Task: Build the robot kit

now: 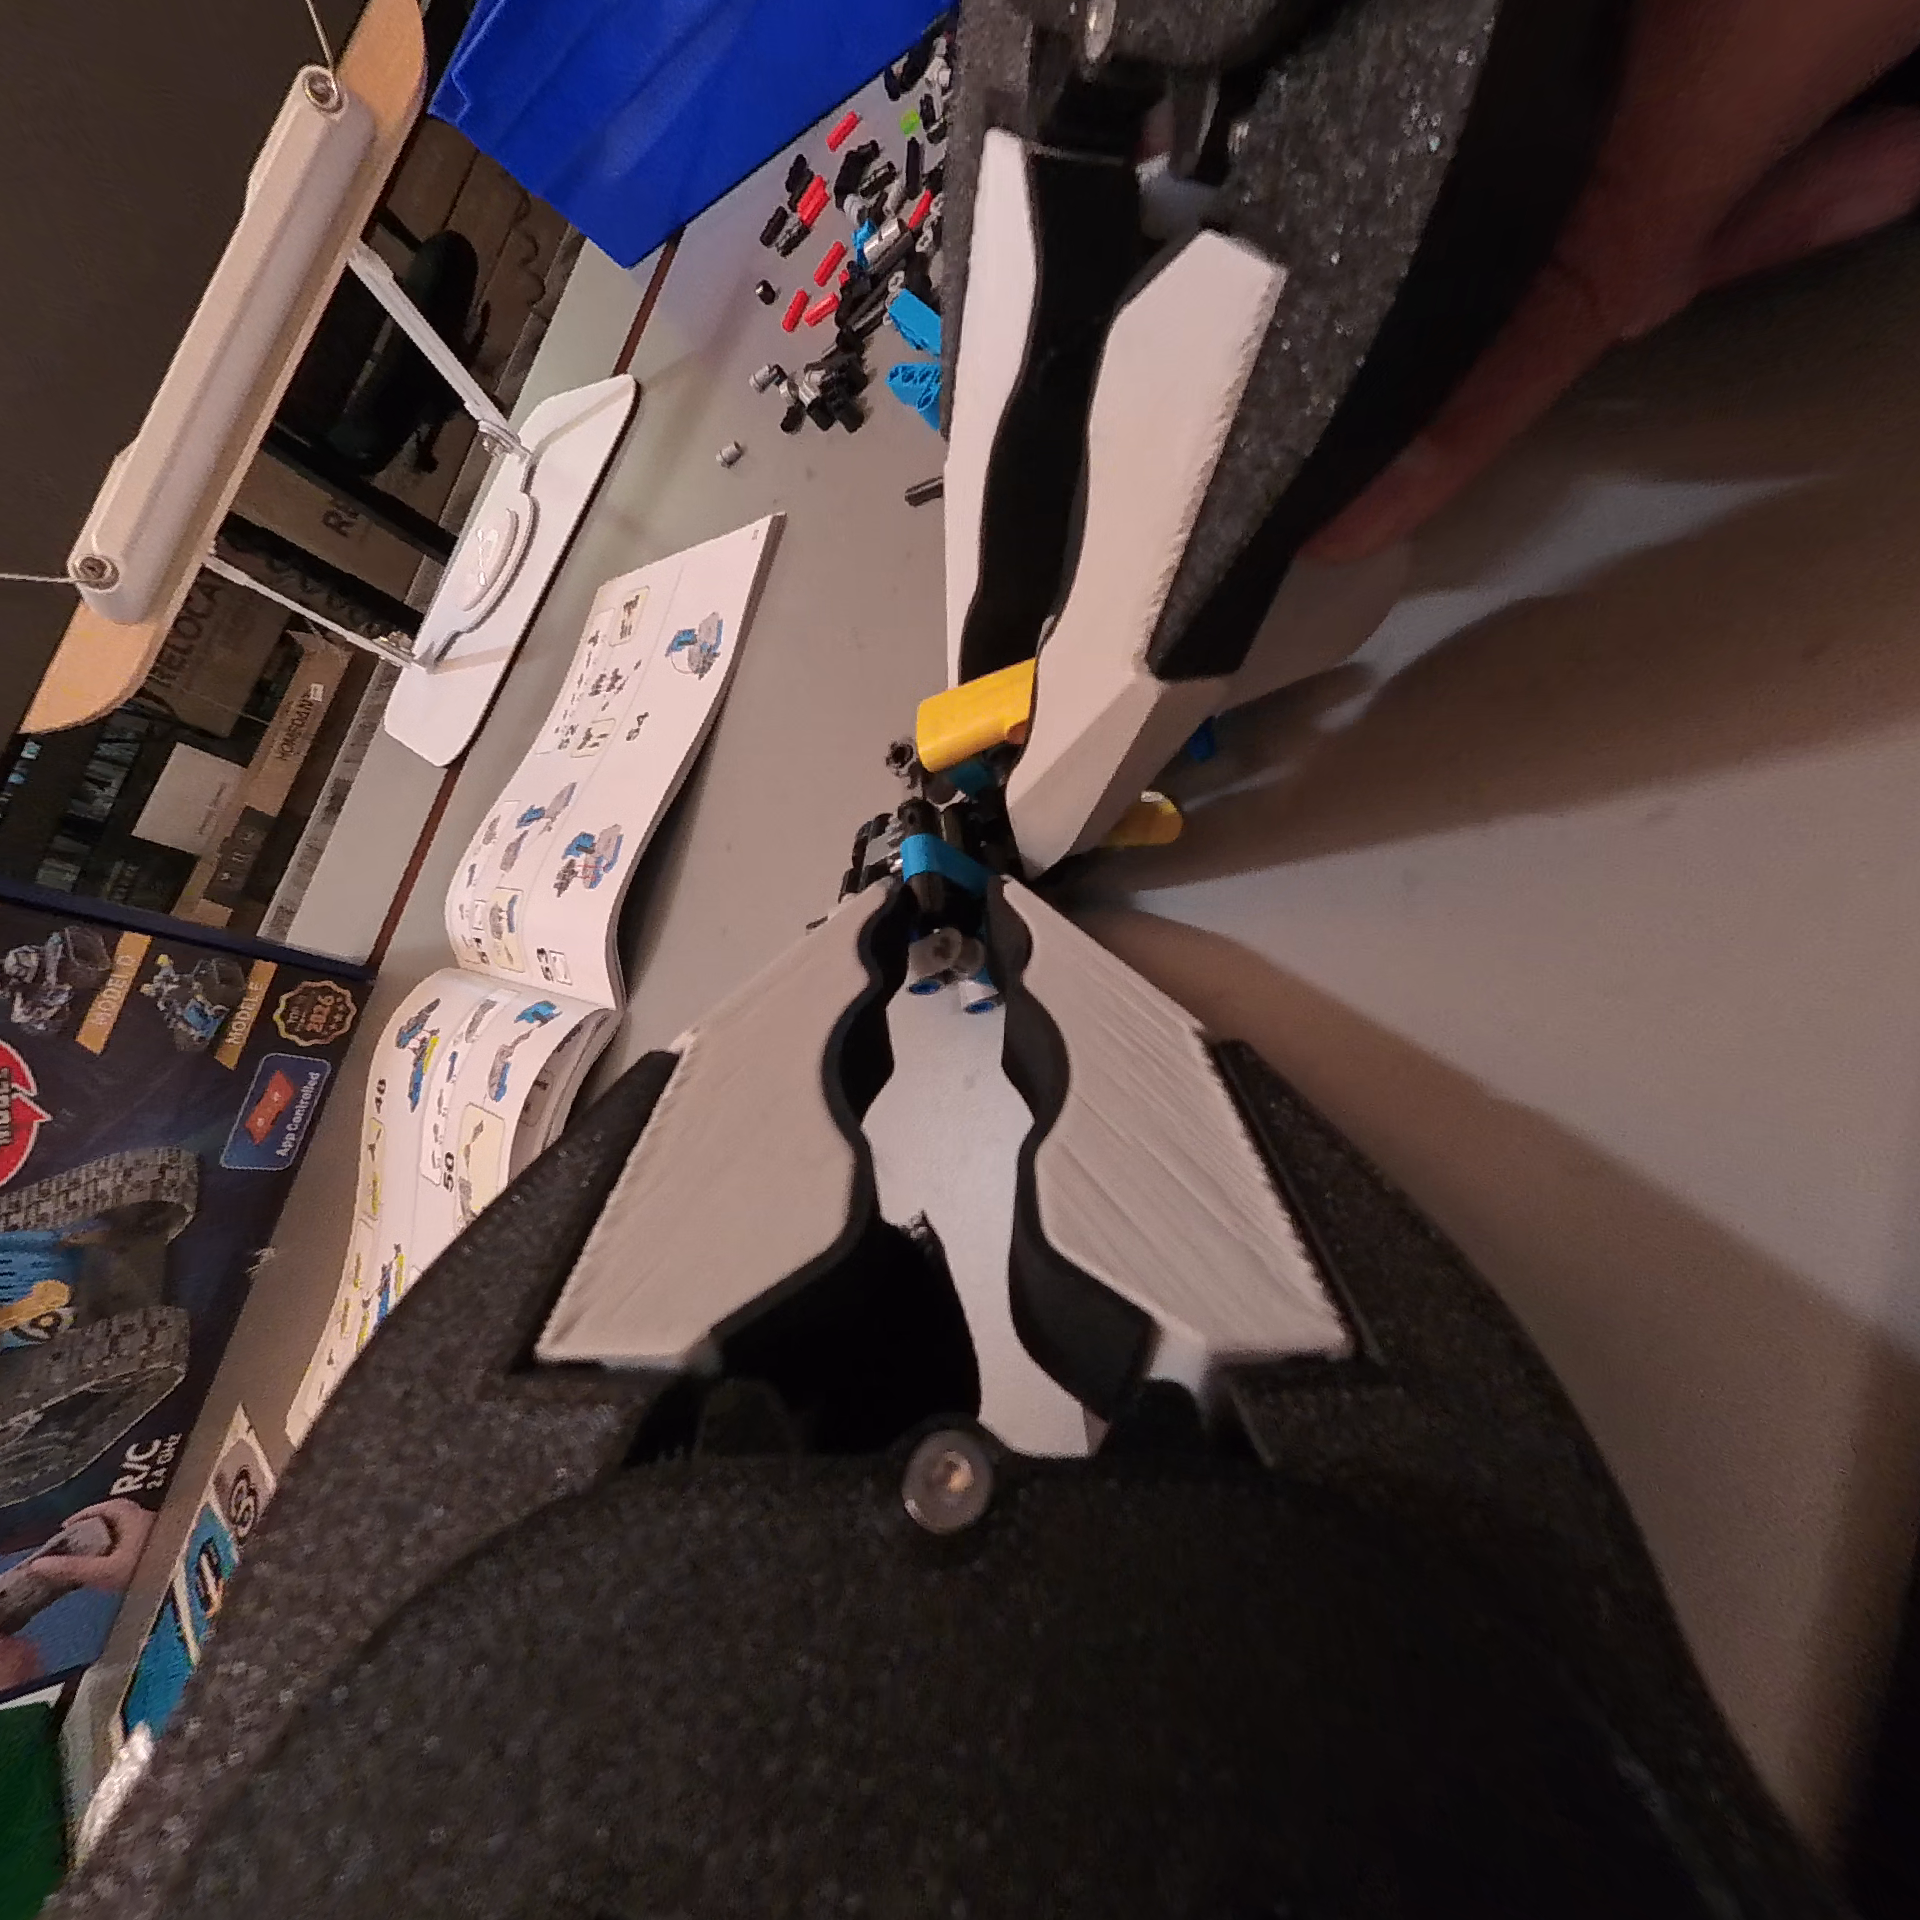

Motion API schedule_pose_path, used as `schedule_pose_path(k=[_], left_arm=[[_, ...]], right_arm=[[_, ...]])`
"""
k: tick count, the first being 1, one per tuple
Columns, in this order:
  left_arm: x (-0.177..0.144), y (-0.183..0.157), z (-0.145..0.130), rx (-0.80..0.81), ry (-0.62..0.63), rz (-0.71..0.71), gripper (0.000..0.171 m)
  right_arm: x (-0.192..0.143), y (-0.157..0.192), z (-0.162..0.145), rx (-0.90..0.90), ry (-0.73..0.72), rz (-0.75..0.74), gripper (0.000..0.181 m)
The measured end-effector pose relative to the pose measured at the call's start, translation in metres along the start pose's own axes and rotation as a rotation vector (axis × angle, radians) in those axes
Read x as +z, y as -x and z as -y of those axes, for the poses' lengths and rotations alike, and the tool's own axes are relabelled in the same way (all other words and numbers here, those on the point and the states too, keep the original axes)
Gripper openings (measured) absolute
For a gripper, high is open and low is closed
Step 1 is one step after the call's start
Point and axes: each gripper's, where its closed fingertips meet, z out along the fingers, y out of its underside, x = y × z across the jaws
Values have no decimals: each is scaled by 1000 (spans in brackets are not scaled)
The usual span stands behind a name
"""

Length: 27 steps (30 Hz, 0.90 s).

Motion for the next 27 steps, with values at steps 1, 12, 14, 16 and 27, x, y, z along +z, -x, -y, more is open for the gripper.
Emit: schedule_pose_path(k=[1,12,14,16,27], left_arm=[[0,0,0,-9,-2,-5,13],[1,4,5,-84,-31,-26,11],[1,4,4,-93,-40,-32,11],[1,5,3,-112,-40,-31,12],[-13,6,2,-191,-53,-25,36]], right_arm=[[0,0,0,-17,2,-4,20],[3,12,0,47,0,93,22],[3,12,0,14,-5,65,22],[3,11,1,17,-10,72,23],[5,12,-2,9,3,83,24]])
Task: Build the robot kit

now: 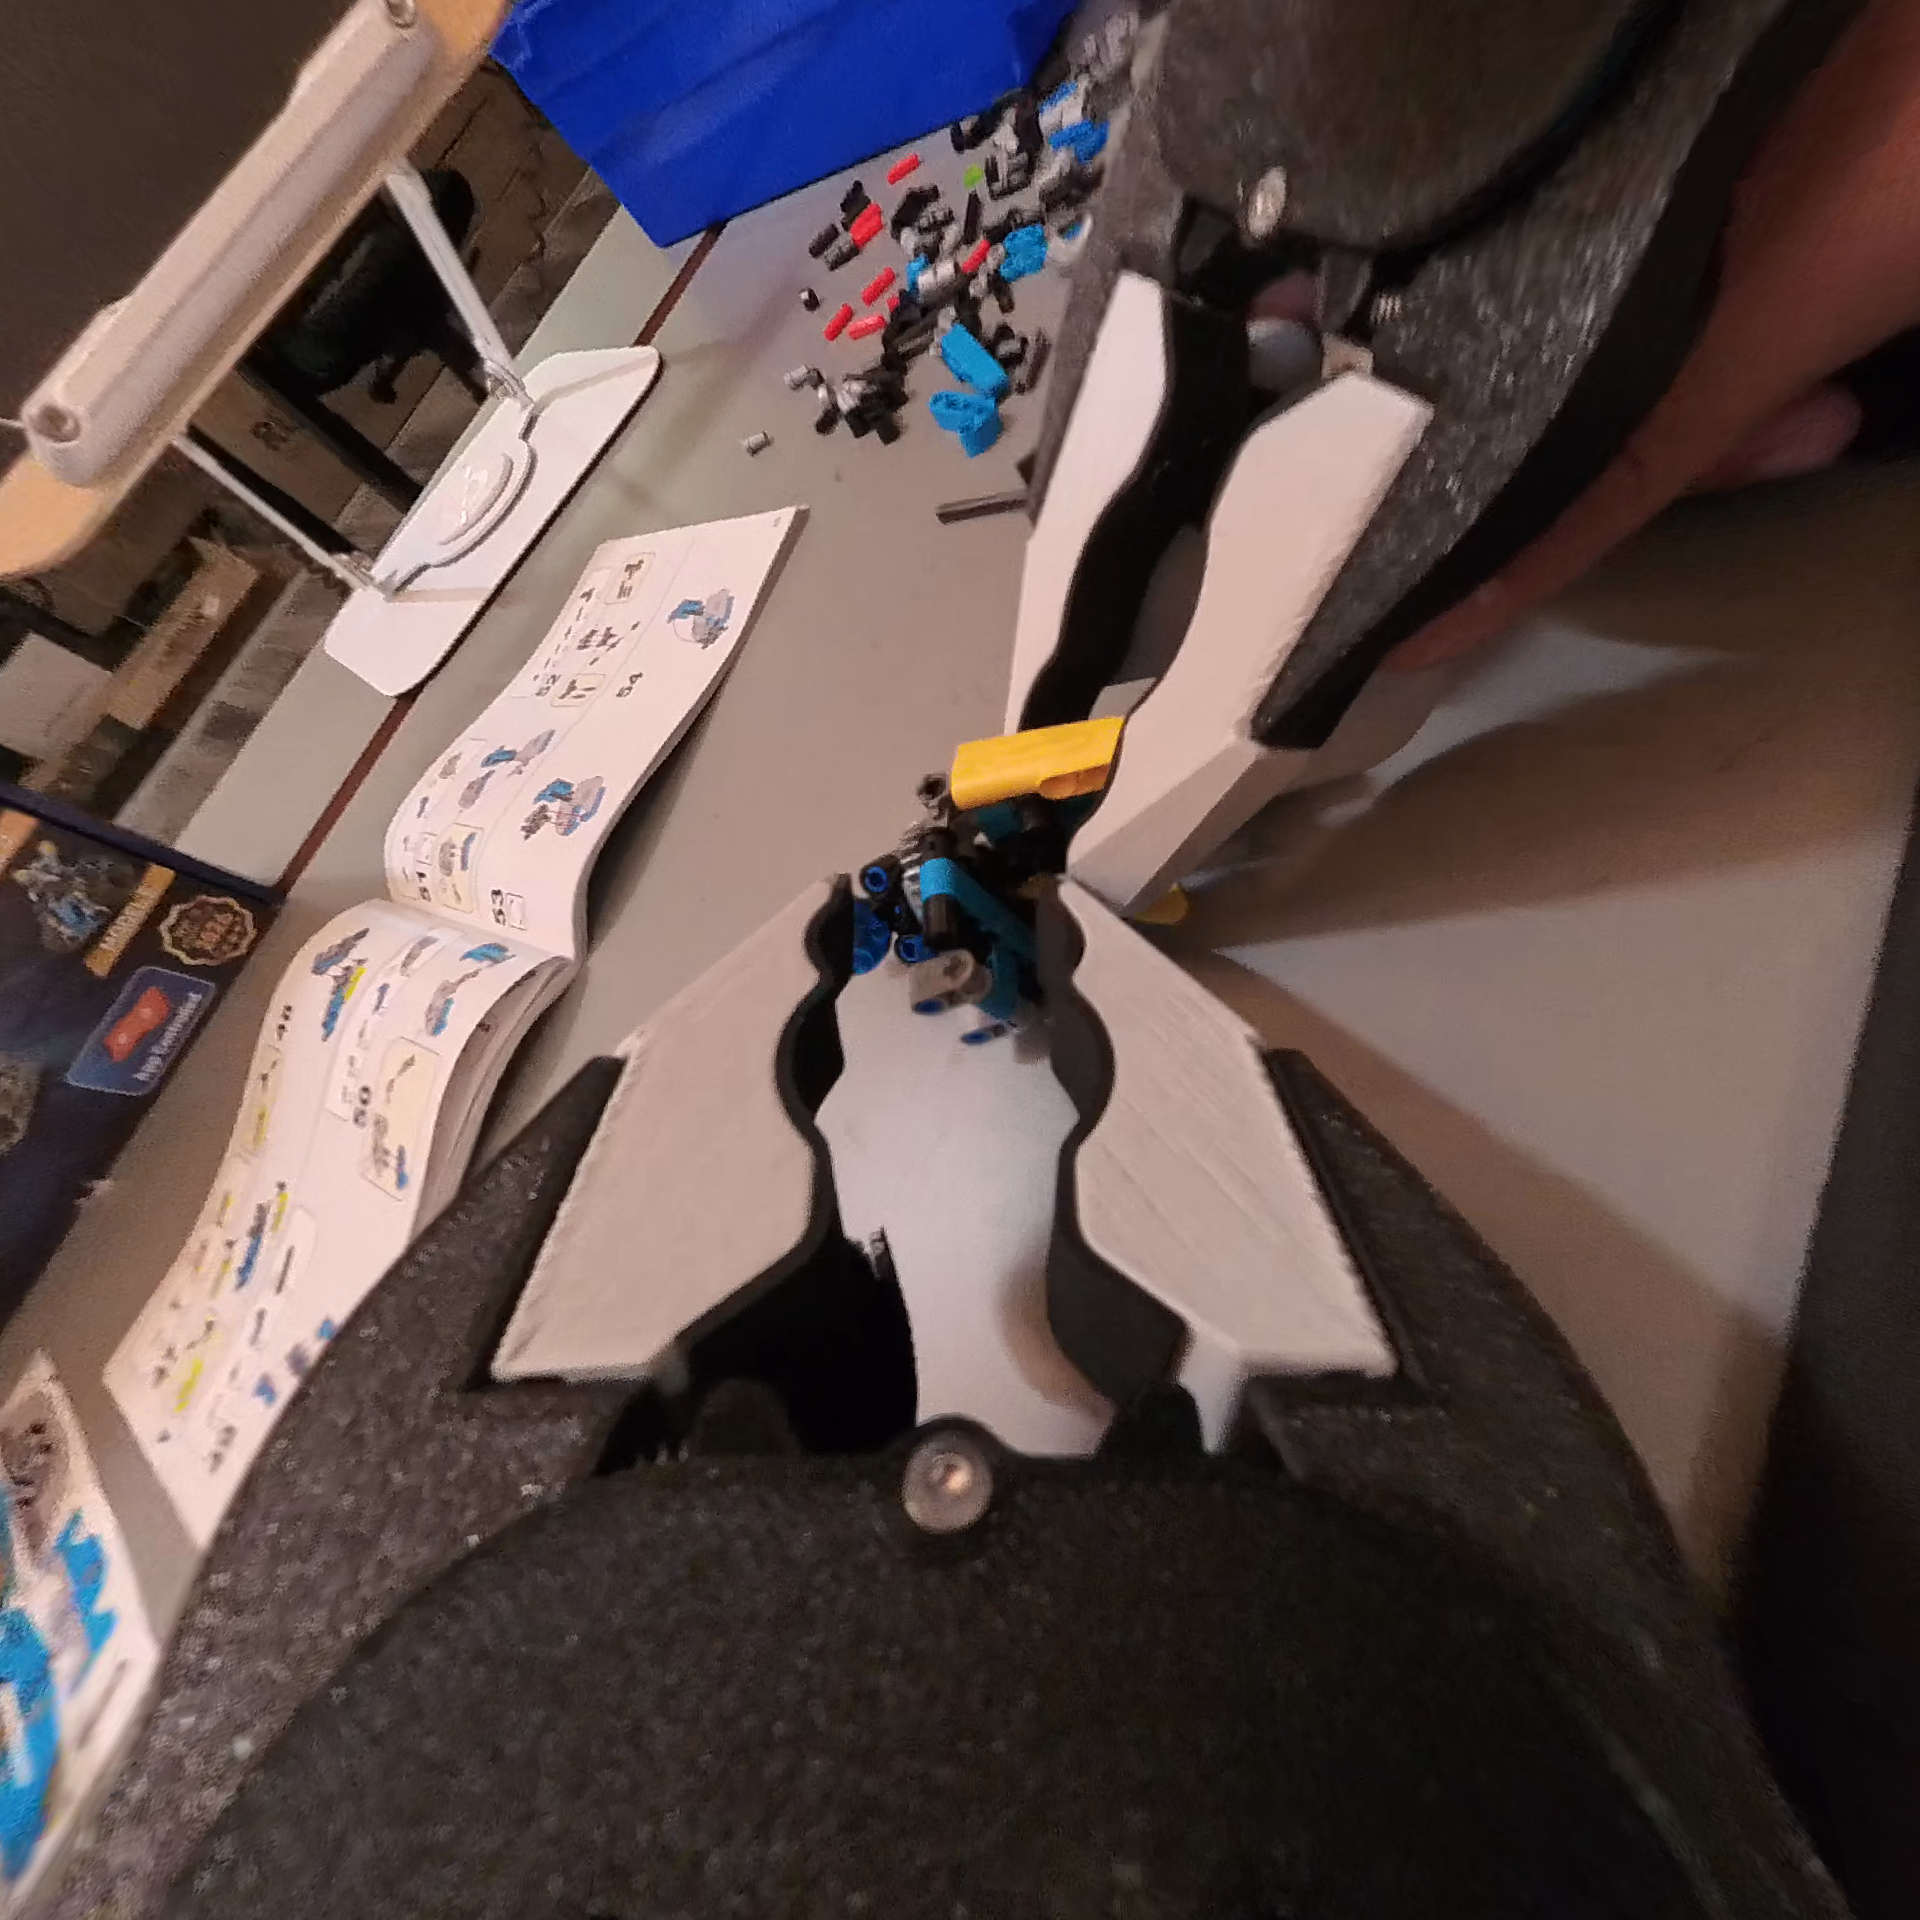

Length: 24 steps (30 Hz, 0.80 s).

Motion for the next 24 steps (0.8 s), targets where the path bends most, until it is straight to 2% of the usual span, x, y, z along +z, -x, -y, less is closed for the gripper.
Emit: schedule_pose_path(k=[3,7,11,14,17,21,24], left_arm=[[-7,3,3,-64,-28,-15,38],[-10,3,-11,-99,28,-43,33],[-10,-1,-17,-131,56,-83,31],[-3,-8,-22,-113,104,-124,31],[3,-11,-24,-69,131,-118,30],[8,-6,-22,-9,127,-67,22],[8,-6,-21,-29,120,-91,20]], right_arm=[[0,0,0,4,-3,3,24],[-3,-3,3,-7,-23,-13,29],[-13,-8,17,-32,-113,-56,33],[-10,-4,21,-55,-126,-38,35],[-8,-6,19,-96,-111,-76,28],[-10,-10,22,-118,-119,-107,26],[-11,-8,21,-109,-110,-66,24]])
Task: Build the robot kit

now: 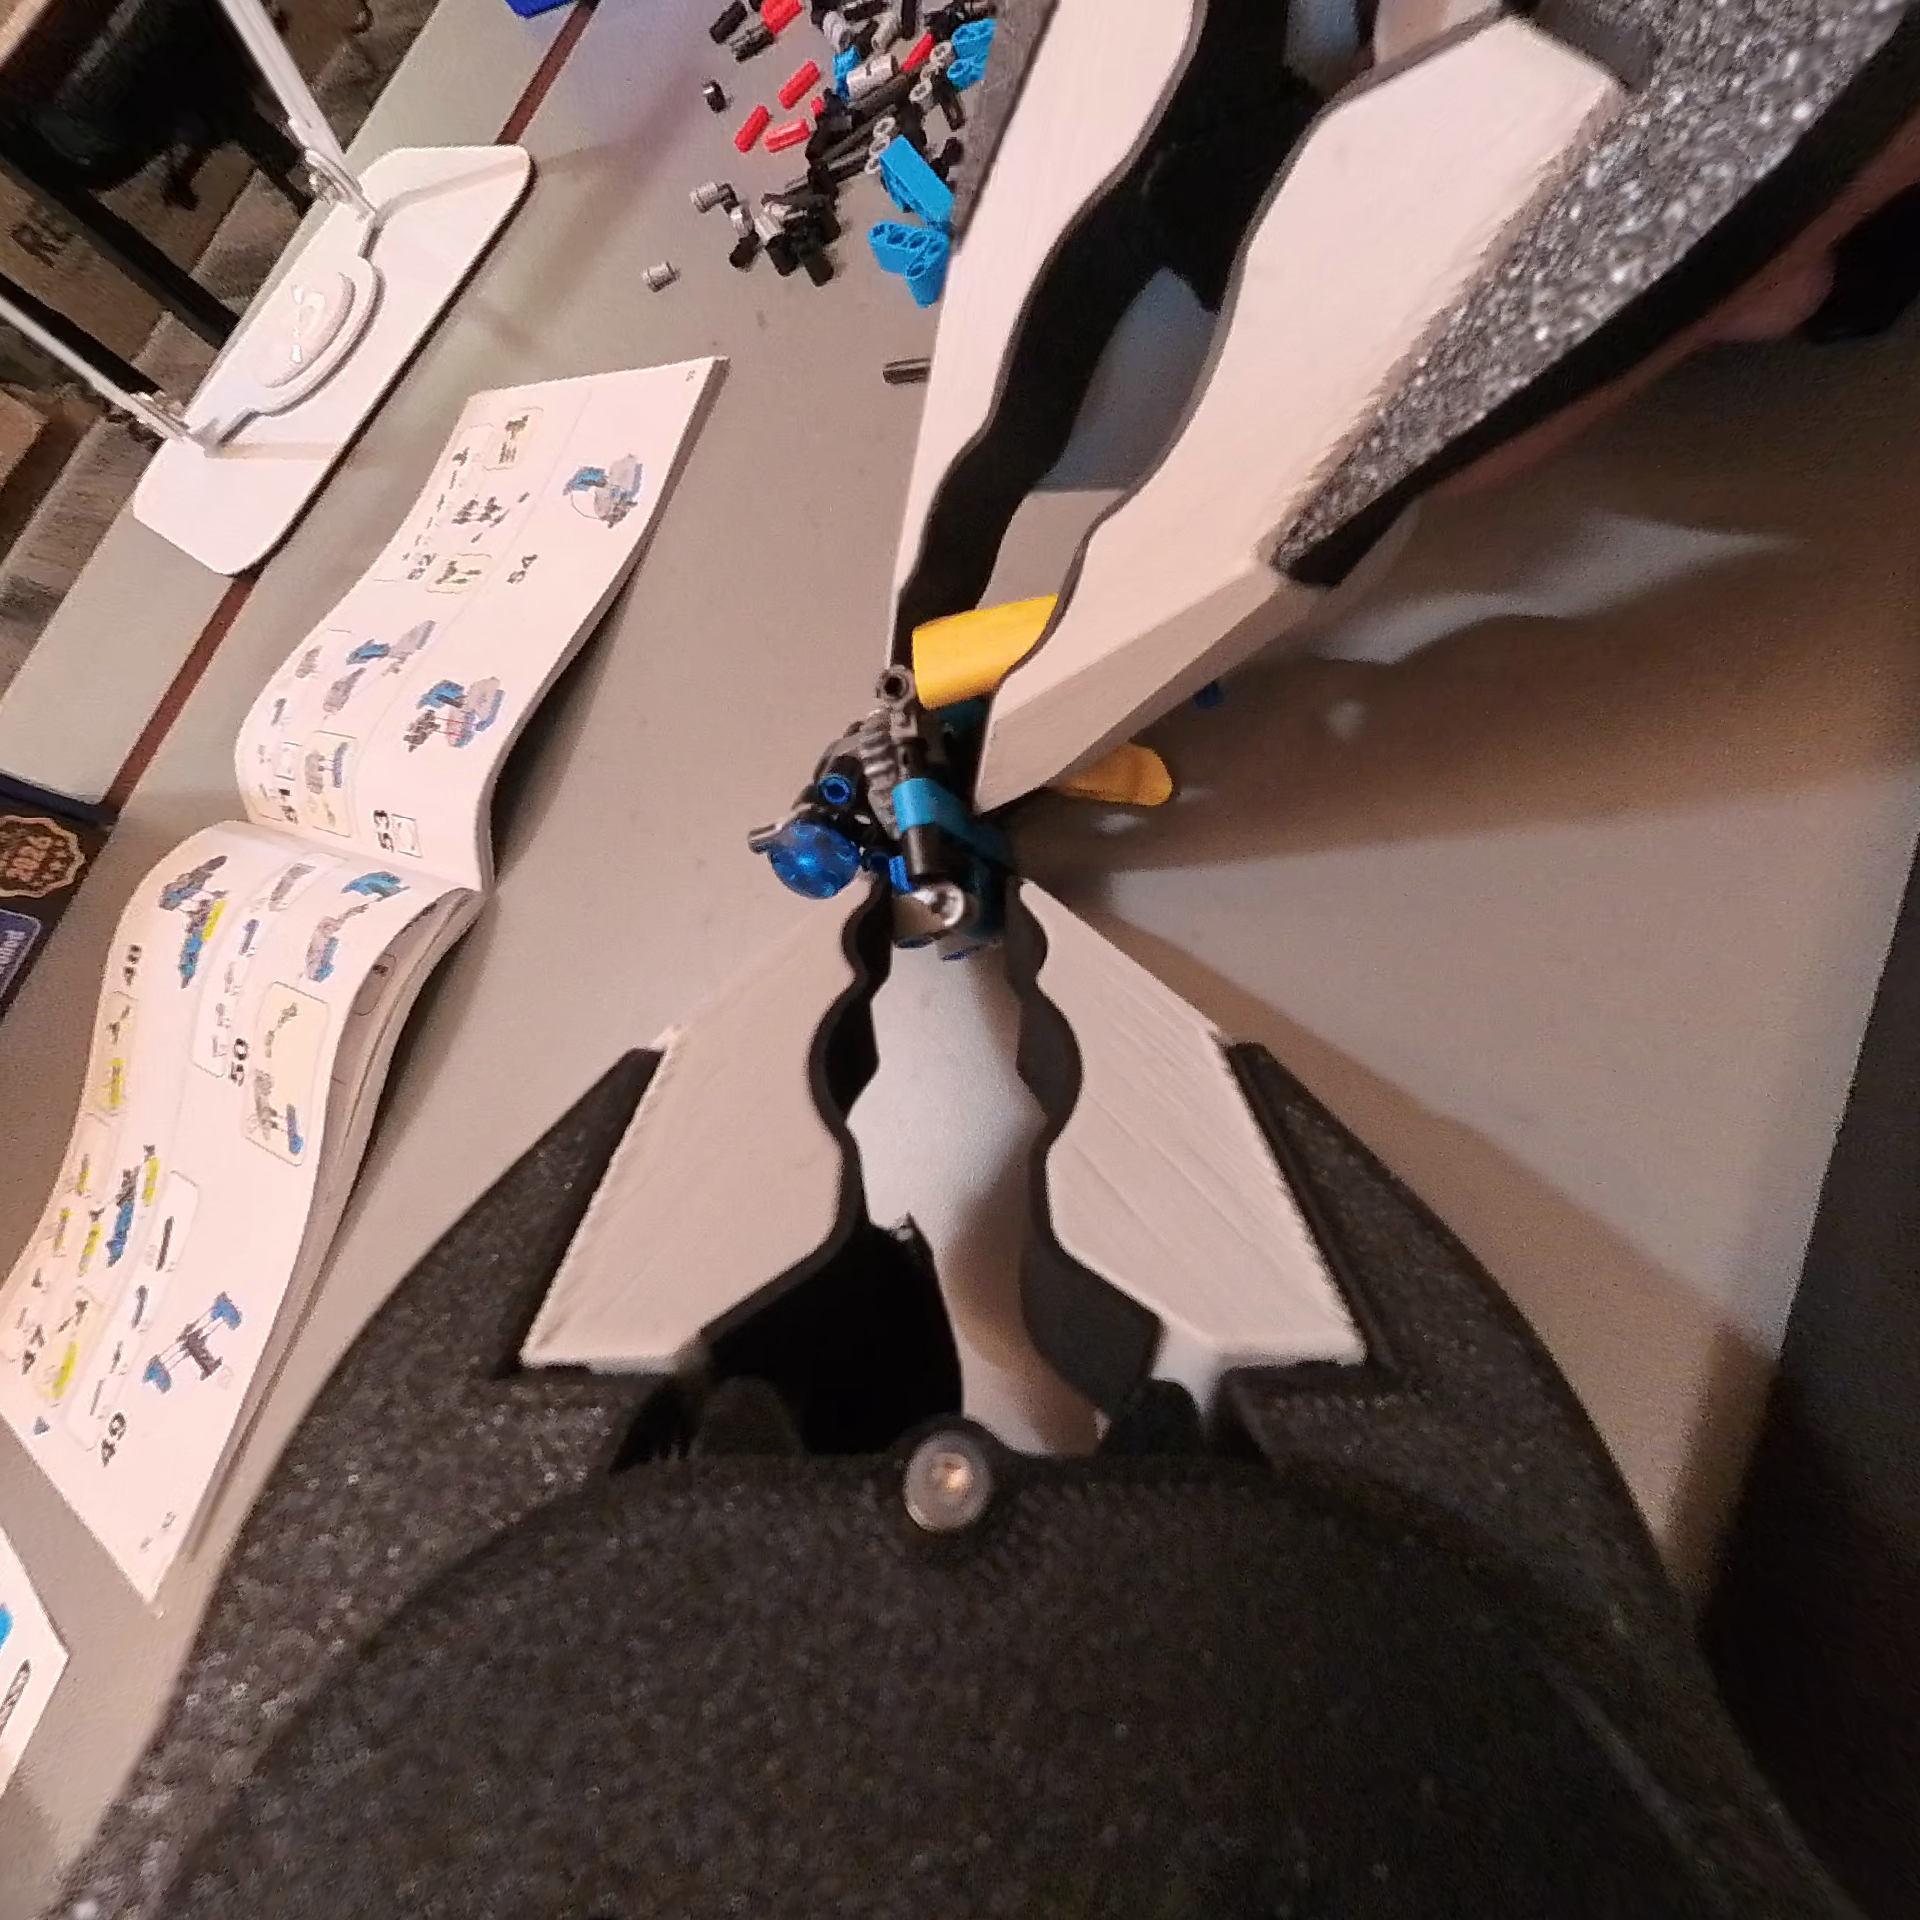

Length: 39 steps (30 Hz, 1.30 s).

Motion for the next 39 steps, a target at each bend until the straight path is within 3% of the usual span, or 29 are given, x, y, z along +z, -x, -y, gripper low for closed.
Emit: schedule_pose_path(k=[17,22,25,27,29,34,37,39], left_arm=[[-1,2,-2,92,33,32,18],[0,4,-2,38,29,20,18],[-1,13,-1,-81,-3,11,18],[-6,16,11,-169,-82,-21,18],[-10,19,15,-270,-118,-51,18],[-33,39,39,-668,-364,-186,18],[-47,48,51,-885,-517,-304,18],[-52,51,54,-983,-581,-372,18]], right_arm=[[5,3,6,-214,122,11,22],[7,1,6,-143,132,50,23],[10,-4,10,-118,80,42,25],[2,-6,24,-29,8,104,44],[-16,-11,44,55,-118,180,57],[-67,-49,76,242,-445,246,57],[-73,-39,78,93,-502,219,62],[-61,-20,69,-110,-420,154,67]])
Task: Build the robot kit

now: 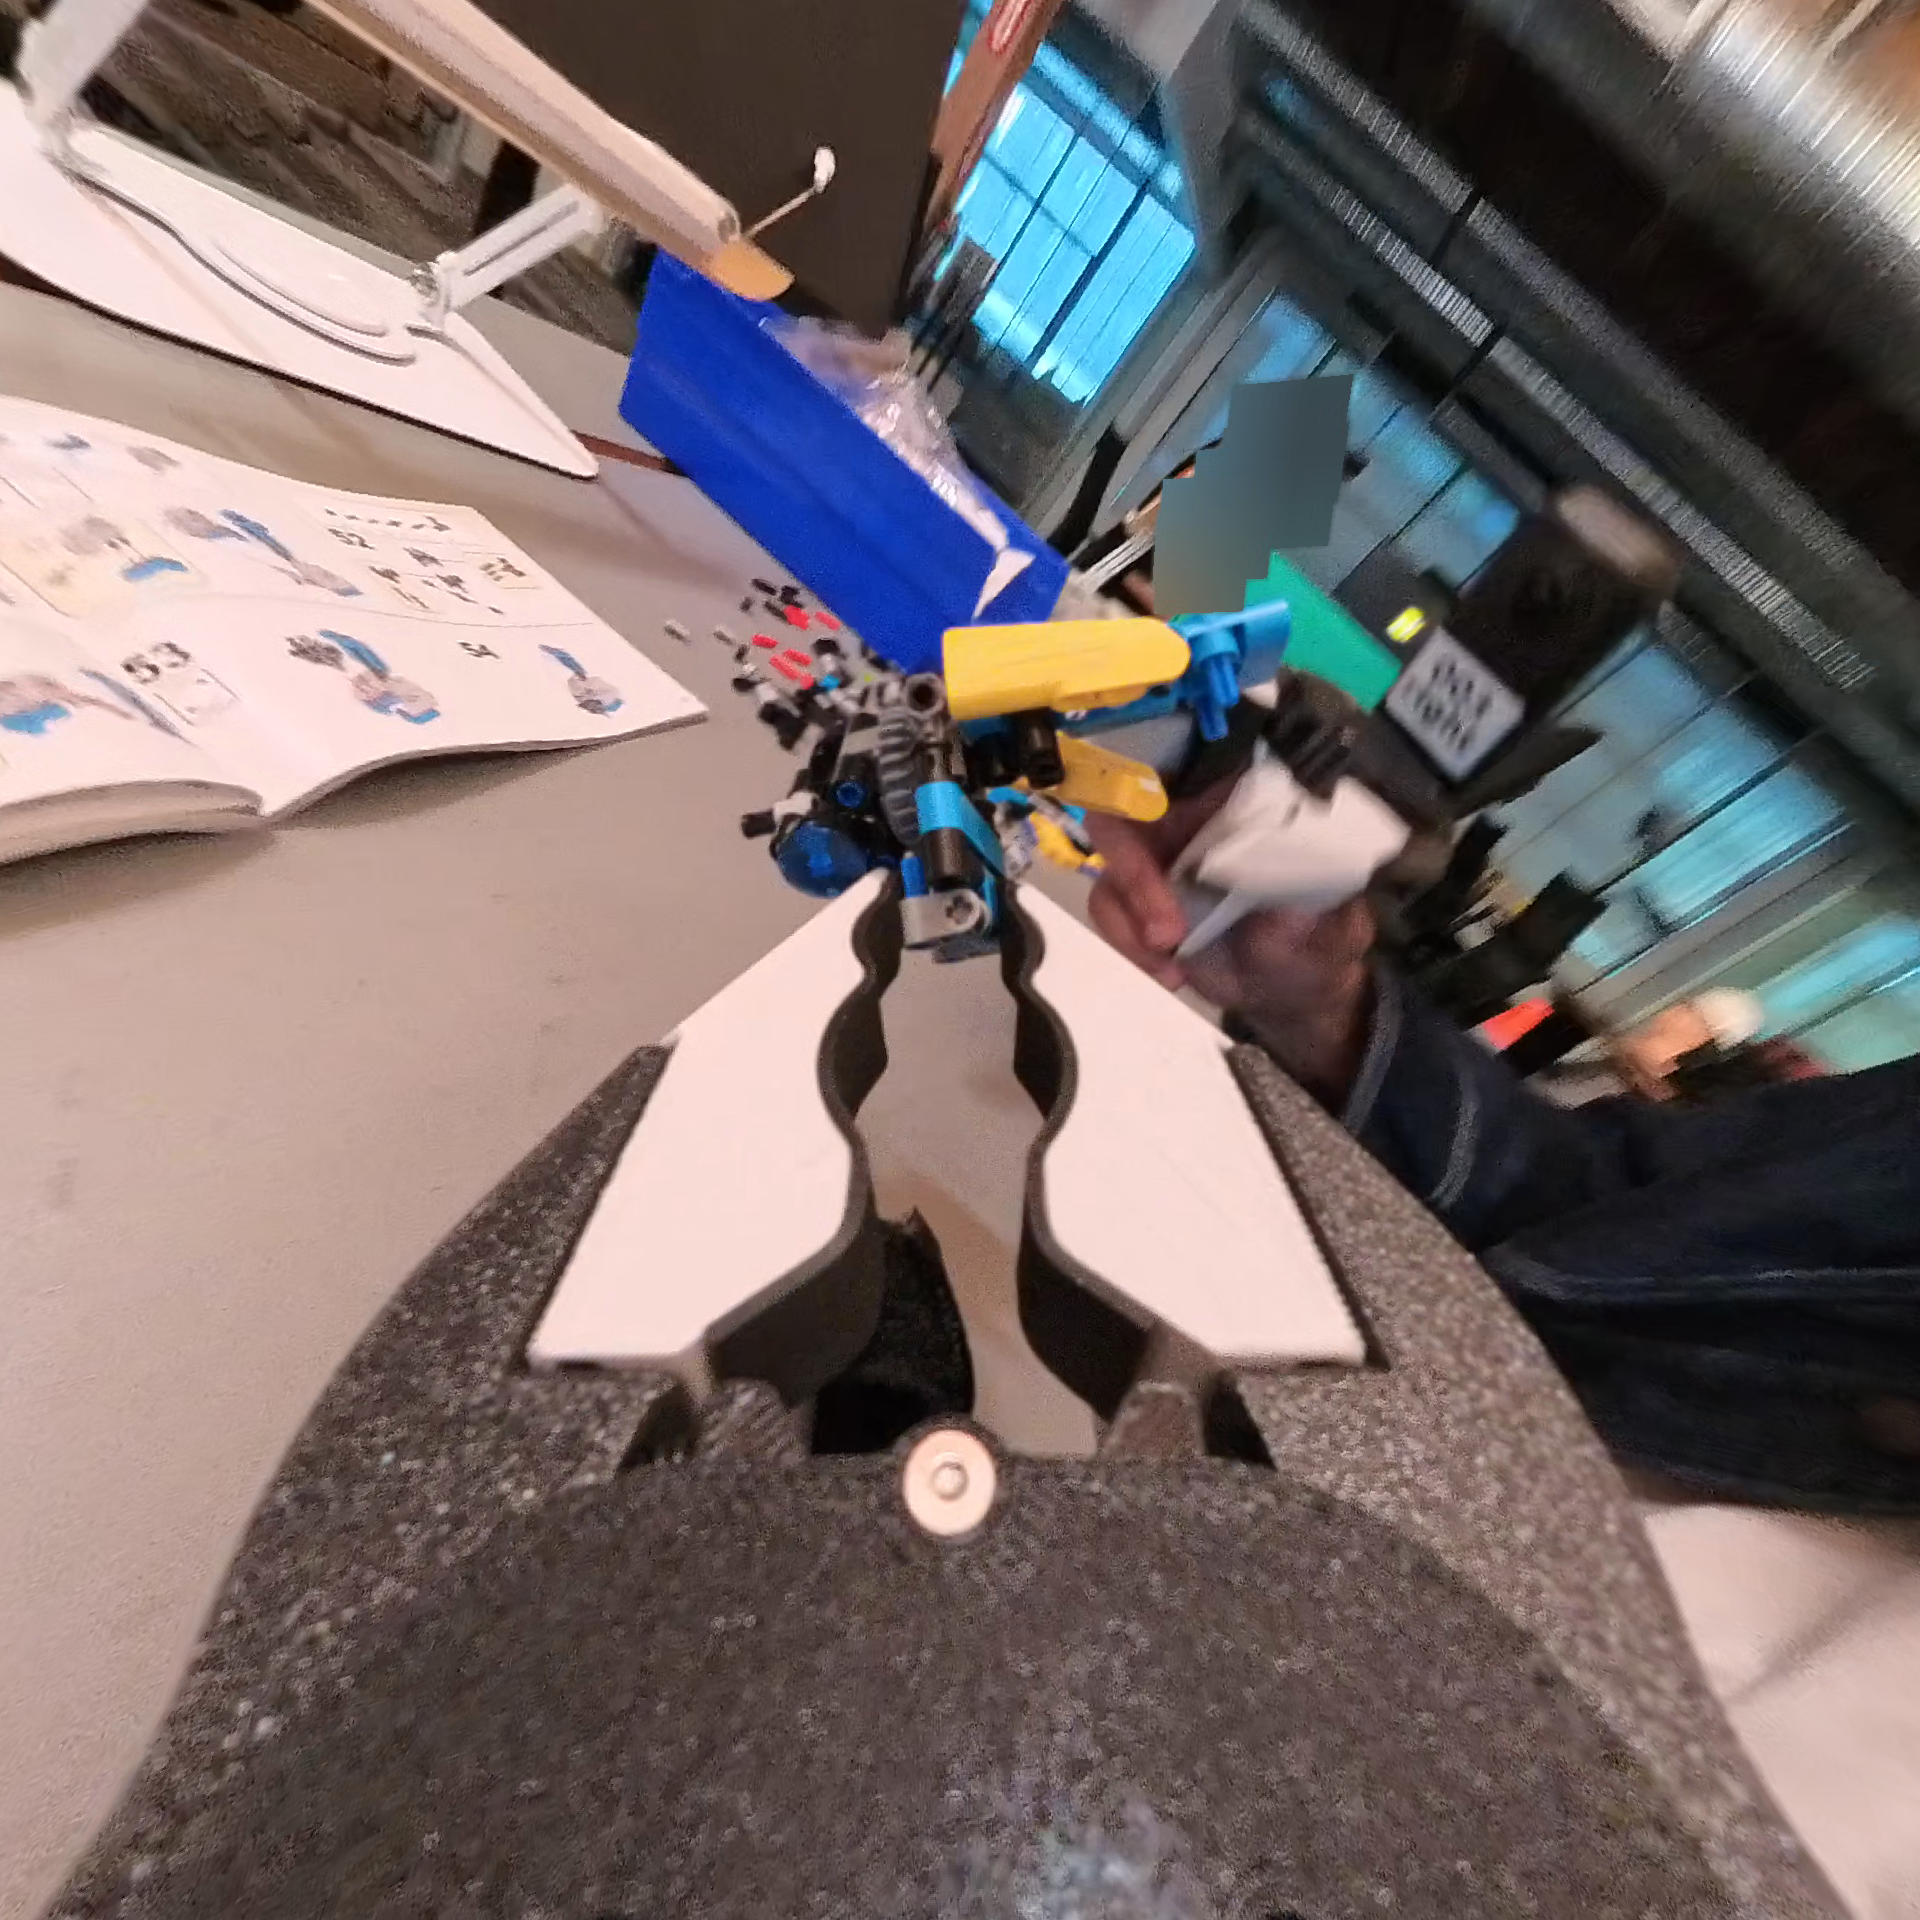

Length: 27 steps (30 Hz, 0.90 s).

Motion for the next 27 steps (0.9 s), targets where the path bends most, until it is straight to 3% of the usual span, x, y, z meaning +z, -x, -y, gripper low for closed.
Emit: schedule_pose_path(k=[3,6,14,23,27], left_arm=[[1,-6,-4,-79,13,-73,18],[3,-14,-7,-158,15,-153,18],[2,-25,-6,-325,-5,-304,17],[1,-29,-3,-390,-28,-371,17],[-4,-32,3,-413,-55,-405,17]], right_arm=[[16,15,-8,-236,88,-93,67],[28,25,-12,-276,130,-84,69],[20,20,6,-288,45,-135,44],[19,24,10,-283,14,-120,46],[12,26,21,-114,-55,-38,46]])
